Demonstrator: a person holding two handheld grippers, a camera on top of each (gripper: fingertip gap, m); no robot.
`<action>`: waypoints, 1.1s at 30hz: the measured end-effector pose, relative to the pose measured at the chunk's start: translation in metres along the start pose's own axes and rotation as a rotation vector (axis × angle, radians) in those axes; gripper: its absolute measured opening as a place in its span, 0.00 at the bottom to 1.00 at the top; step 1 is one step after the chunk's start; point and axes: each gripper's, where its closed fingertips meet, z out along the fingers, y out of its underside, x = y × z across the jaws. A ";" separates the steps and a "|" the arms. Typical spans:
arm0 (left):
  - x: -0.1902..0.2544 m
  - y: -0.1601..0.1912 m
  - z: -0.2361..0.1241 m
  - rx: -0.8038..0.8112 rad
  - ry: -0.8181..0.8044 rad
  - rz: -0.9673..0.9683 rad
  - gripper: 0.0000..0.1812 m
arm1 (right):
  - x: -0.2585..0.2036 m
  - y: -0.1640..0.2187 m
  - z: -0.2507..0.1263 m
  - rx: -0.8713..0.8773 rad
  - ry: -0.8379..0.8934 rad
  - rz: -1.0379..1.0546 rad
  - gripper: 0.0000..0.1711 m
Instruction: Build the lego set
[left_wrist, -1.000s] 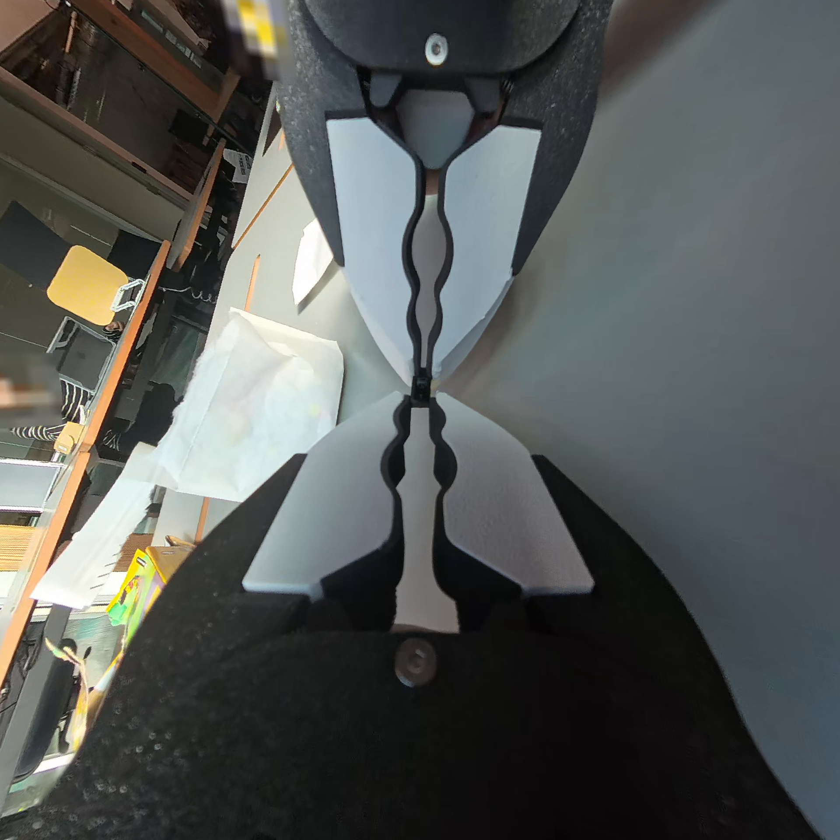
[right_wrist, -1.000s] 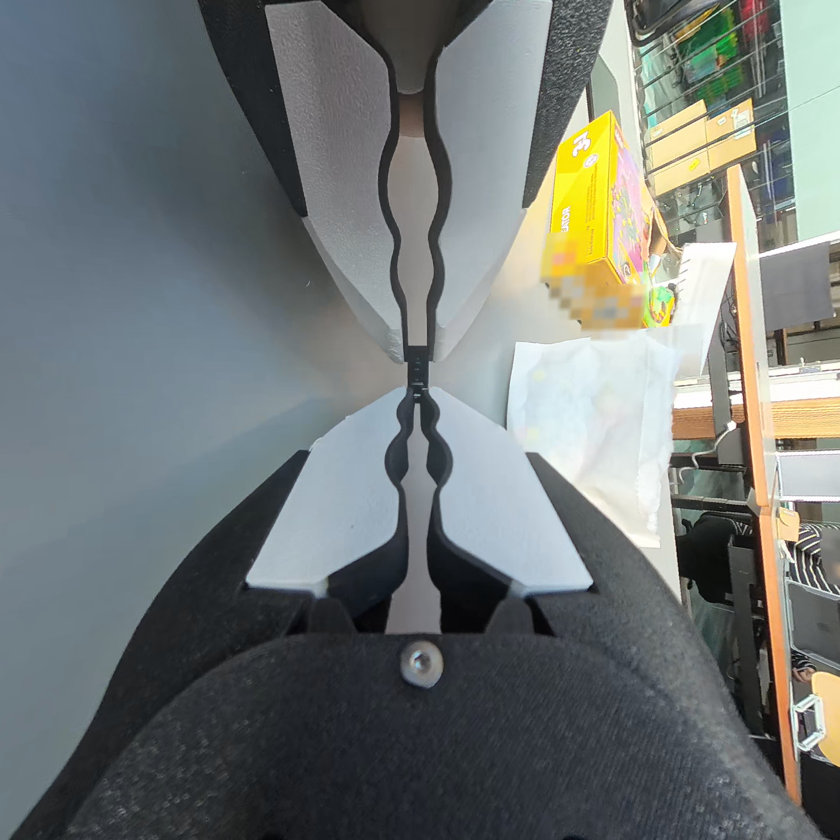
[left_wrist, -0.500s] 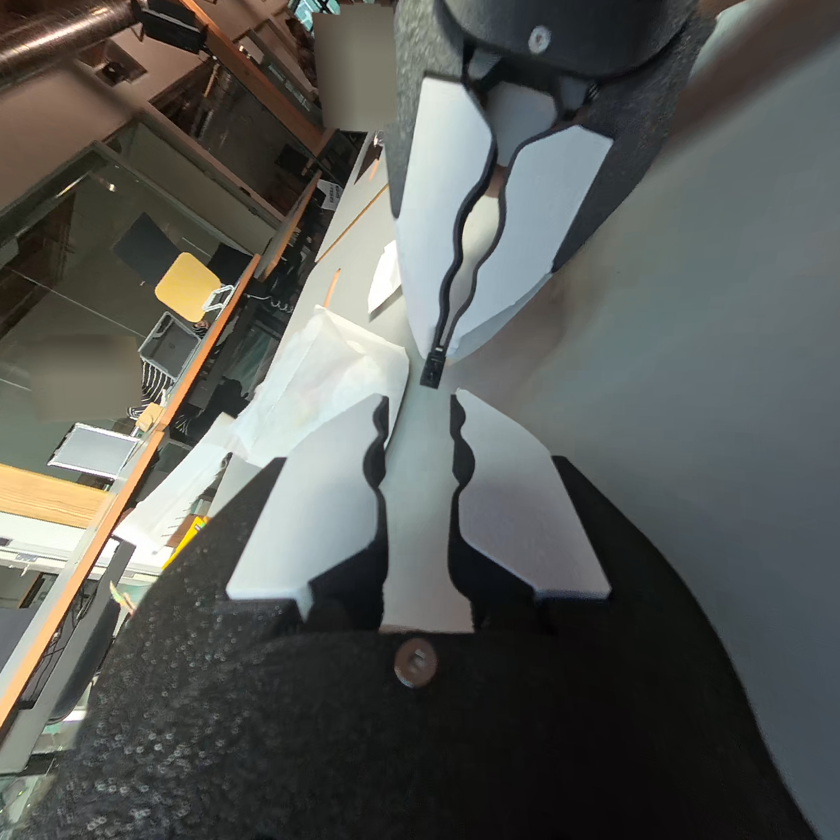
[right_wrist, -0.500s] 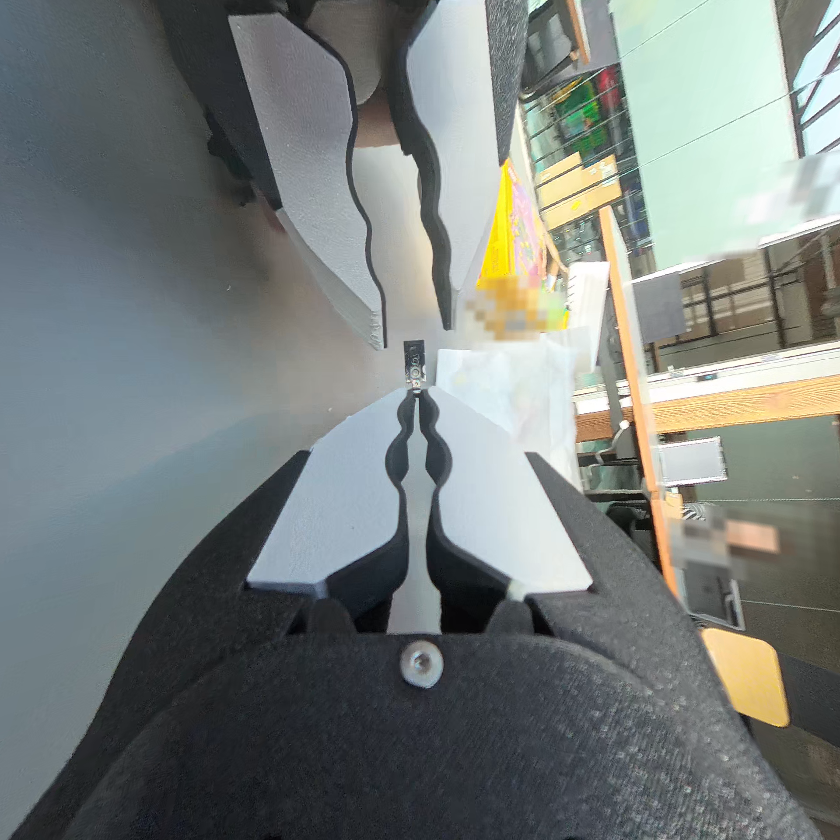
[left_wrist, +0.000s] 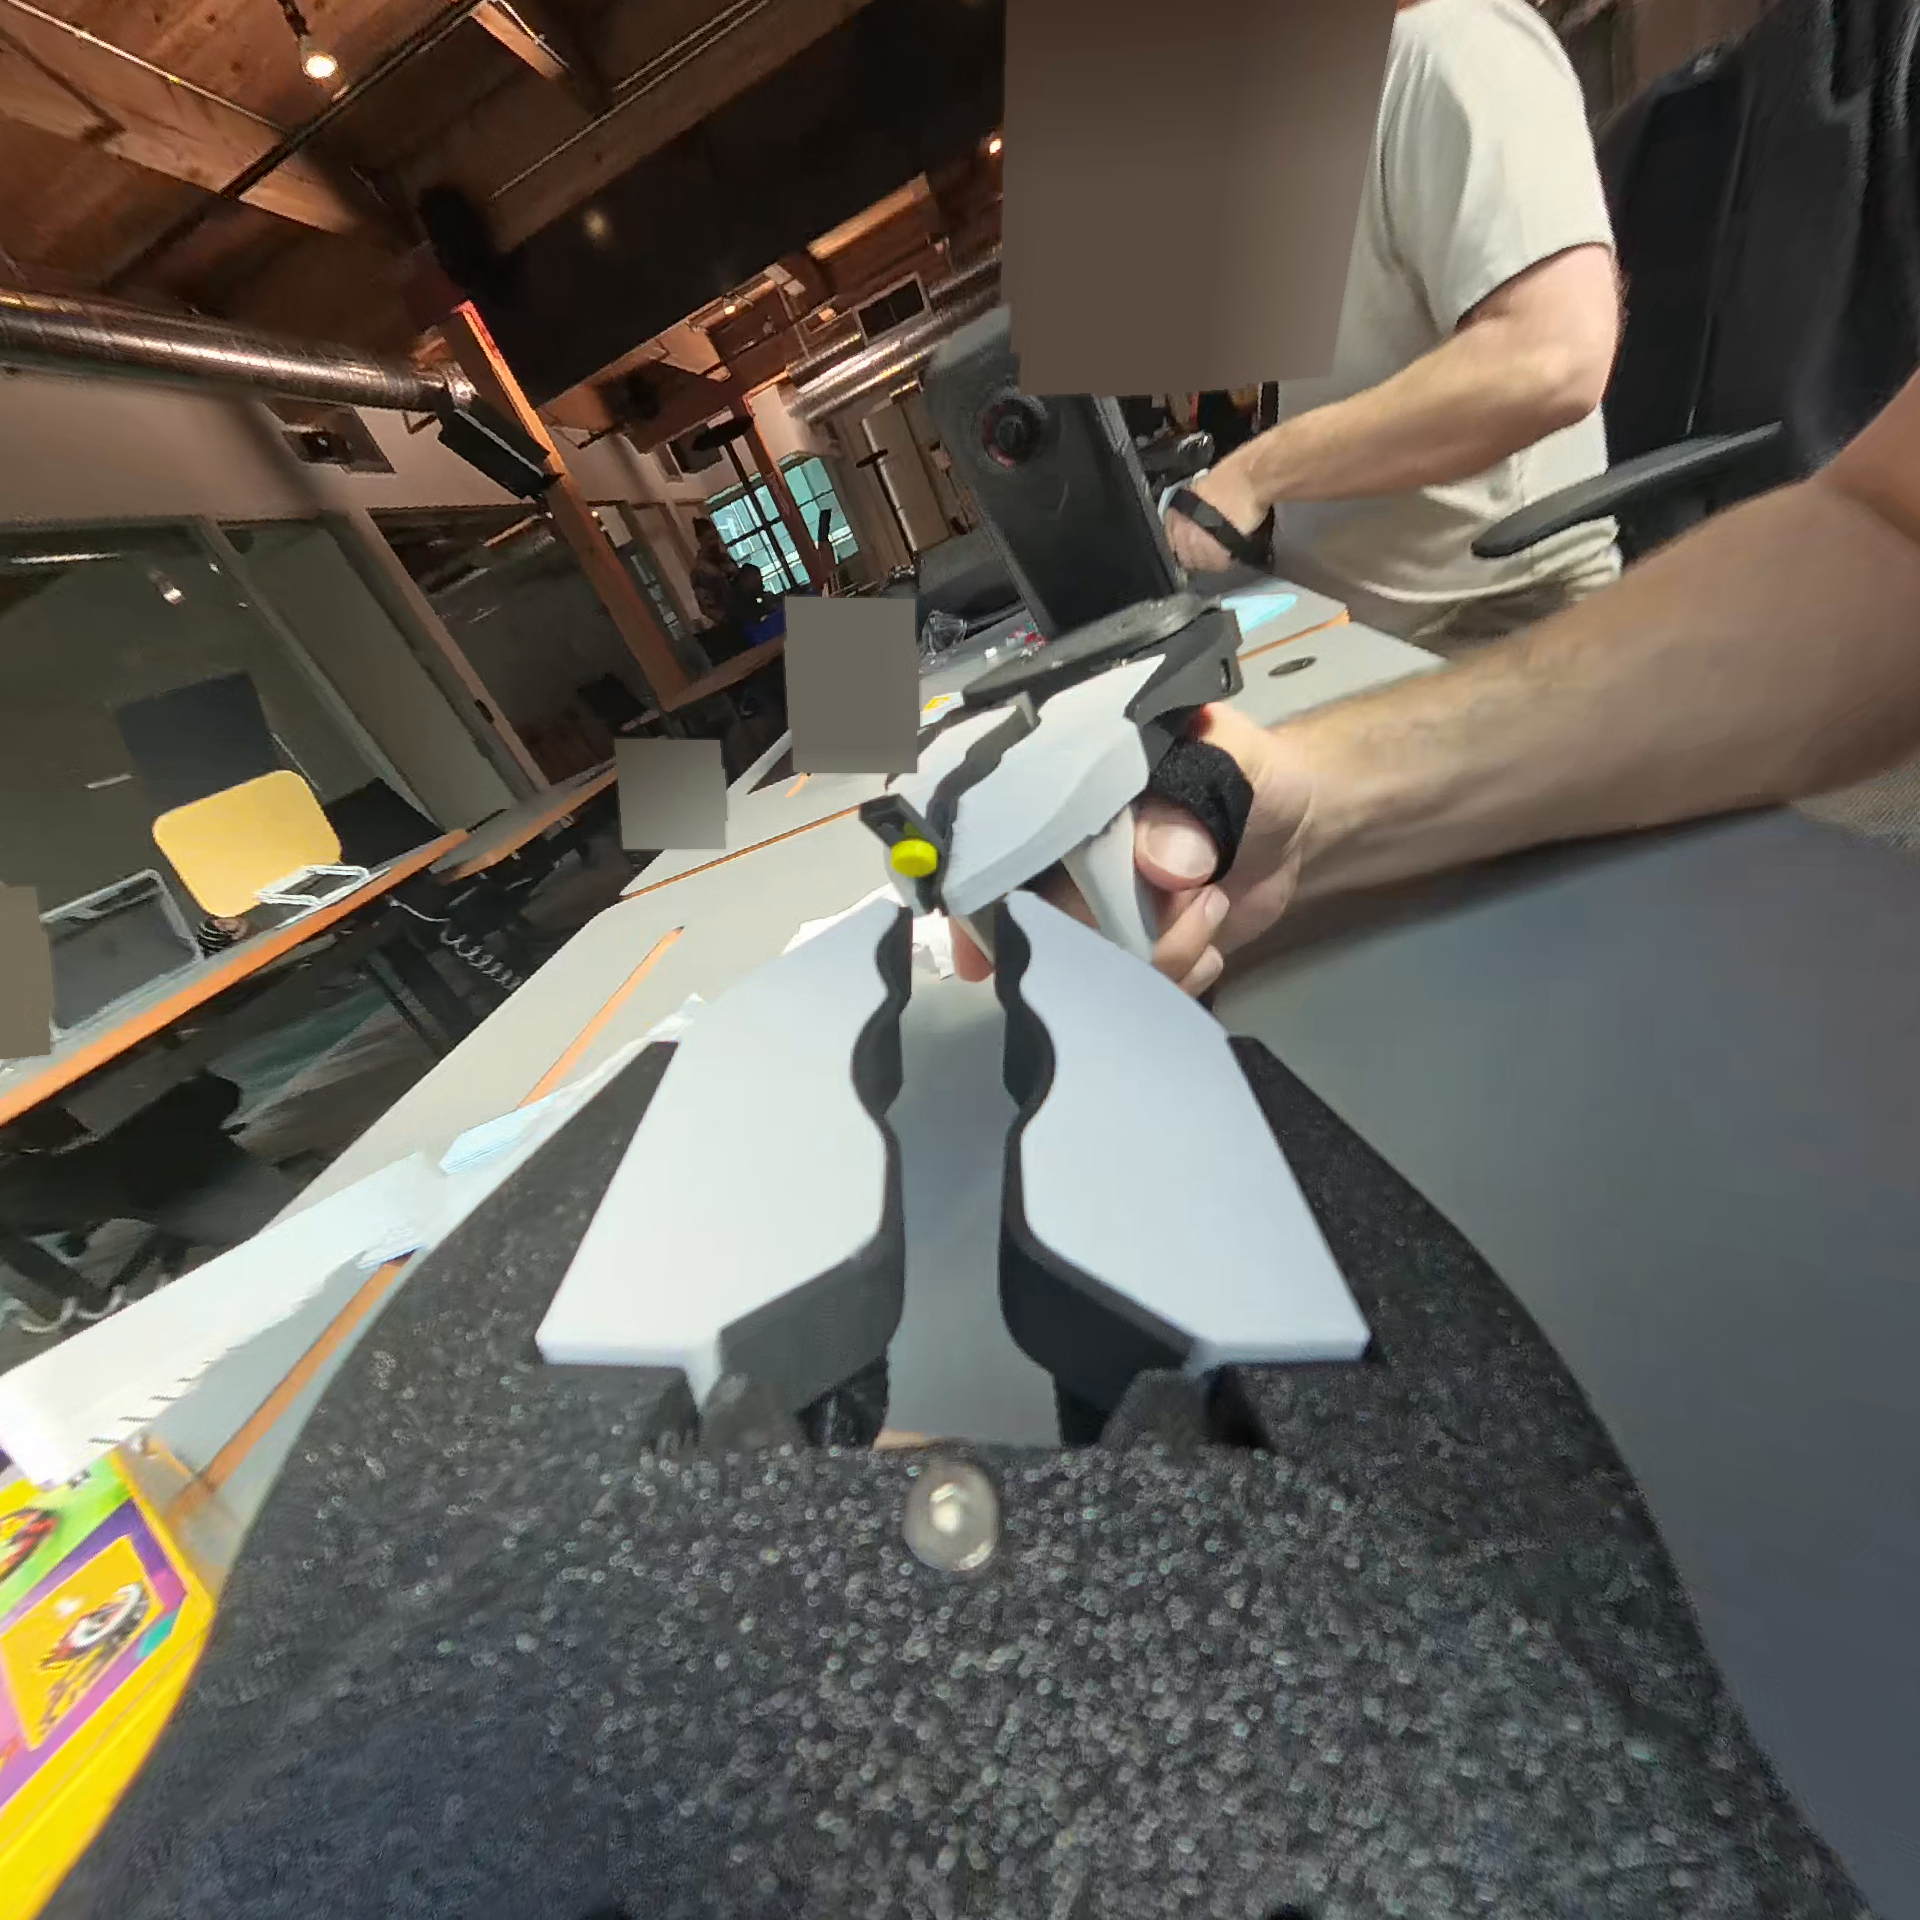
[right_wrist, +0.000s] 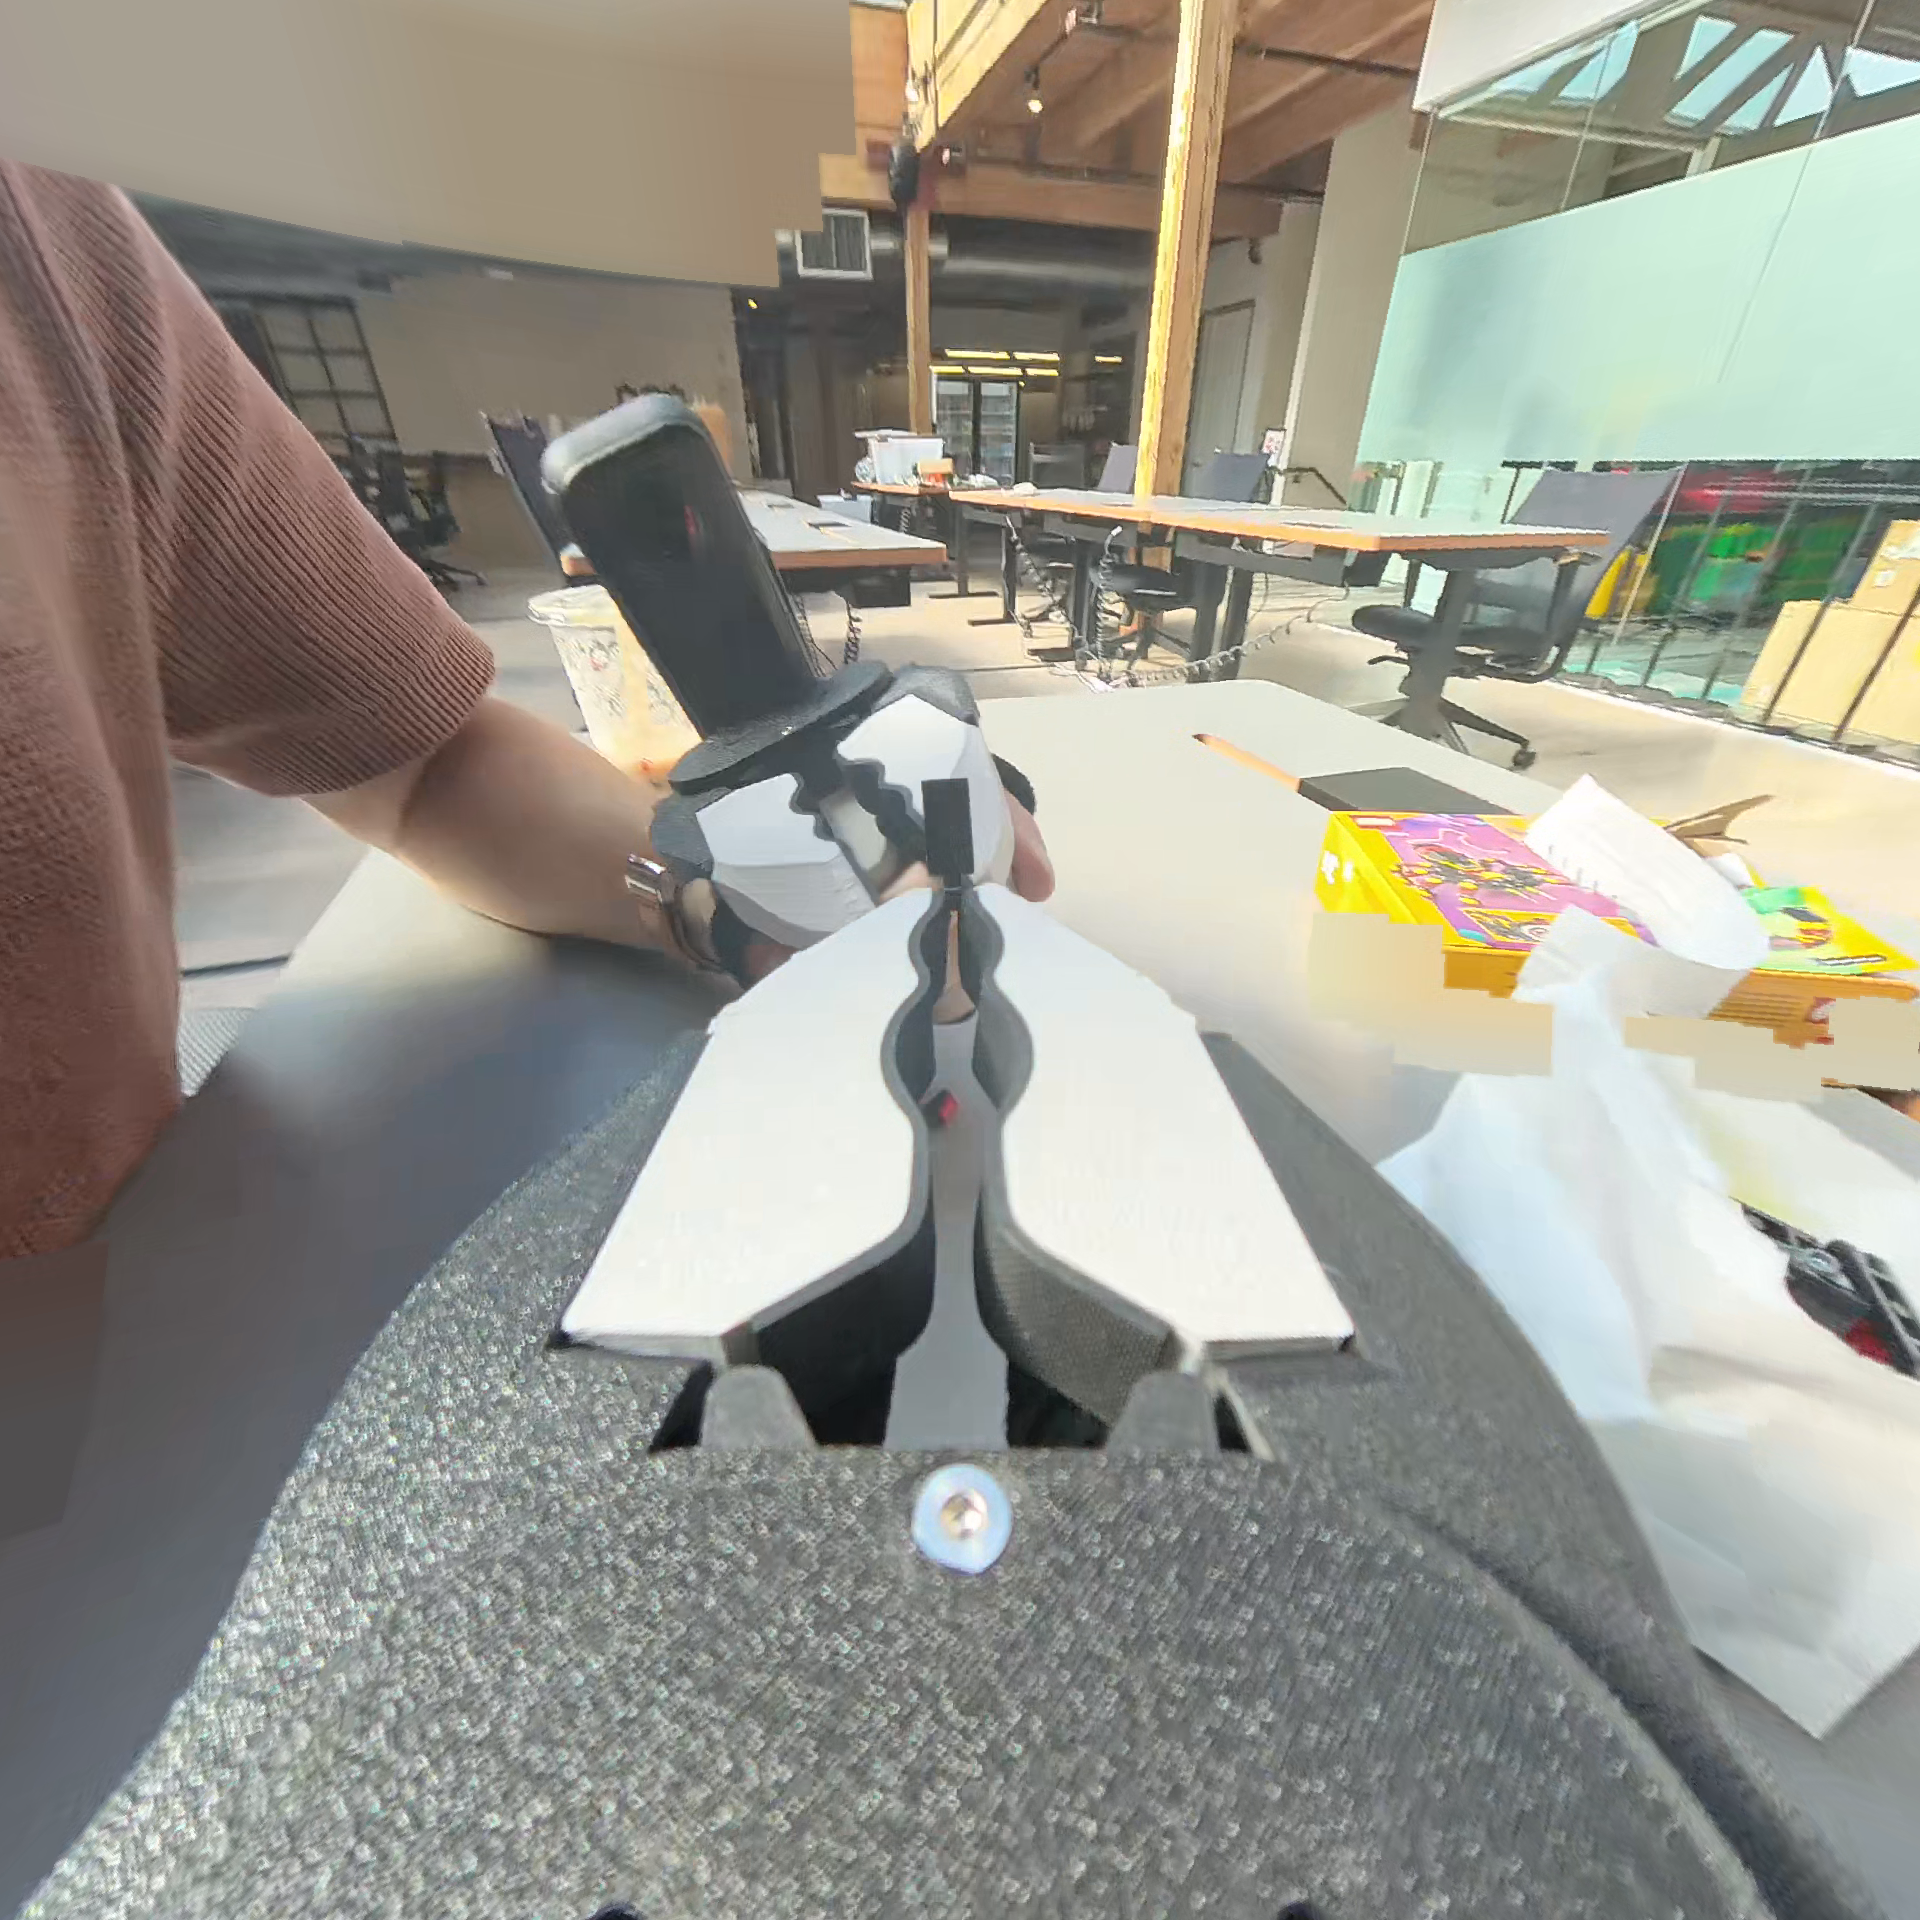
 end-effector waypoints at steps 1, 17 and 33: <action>-0.001 -0.003 0.000 0.016 0.009 -0.037 0.08 | -0.002 -0.002 0.001 0.021 -0.018 0.023 0.01; 0.006 -0.020 -0.002 0.129 0.101 -0.242 0.04 | -0.015 -0.007 0.004 0.068 -0.099 0.097 0.01; -0.002 -0.025 -0.003 0.183 0.127 -0.485 0.04 | -0.013 -0.021 0.006 0.186 -0.132 0.318 0.00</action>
